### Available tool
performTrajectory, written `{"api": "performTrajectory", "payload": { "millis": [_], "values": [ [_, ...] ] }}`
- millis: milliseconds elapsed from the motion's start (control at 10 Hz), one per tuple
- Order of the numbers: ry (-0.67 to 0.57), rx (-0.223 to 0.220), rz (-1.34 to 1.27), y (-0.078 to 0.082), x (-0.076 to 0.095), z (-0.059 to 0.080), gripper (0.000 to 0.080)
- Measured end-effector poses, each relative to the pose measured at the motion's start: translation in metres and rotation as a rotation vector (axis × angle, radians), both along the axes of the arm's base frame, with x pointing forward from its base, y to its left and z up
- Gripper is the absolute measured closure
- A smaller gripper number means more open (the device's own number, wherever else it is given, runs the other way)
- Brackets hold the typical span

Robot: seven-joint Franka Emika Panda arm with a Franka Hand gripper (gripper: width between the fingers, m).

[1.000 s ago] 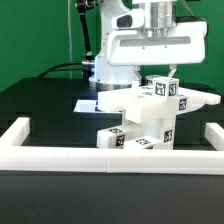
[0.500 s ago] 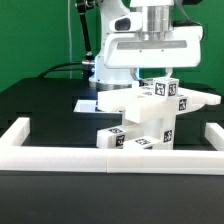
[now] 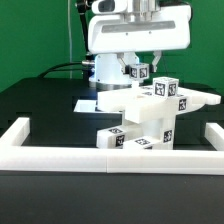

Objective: Assemble chair

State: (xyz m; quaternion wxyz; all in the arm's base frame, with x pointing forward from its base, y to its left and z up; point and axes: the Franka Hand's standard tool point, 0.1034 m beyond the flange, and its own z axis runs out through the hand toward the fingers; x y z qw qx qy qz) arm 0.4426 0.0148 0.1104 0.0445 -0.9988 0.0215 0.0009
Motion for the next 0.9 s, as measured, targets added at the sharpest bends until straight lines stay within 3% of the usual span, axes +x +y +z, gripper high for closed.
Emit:
{"api": "performTrajectory", "payload": {
  "millis": [300,400,600,800,900],
  "values": [
    [0.005,0.0,0.001,-0.001,-0.002,-0.002,0.0403],
    [-0.007,0.005,0.083,-0.008,0.002,-0.002,0.0403],
    [-0.048,-0.008,0.196,-0.022,0.028,0.004,0.0403],
    [-0.055,-0.024,0.27,-0.021,0.045,0.011,0.0403],
    [-0.054,-0.024,0.266,-0.022,0.043,0.01,0.0403]
  ]
}}
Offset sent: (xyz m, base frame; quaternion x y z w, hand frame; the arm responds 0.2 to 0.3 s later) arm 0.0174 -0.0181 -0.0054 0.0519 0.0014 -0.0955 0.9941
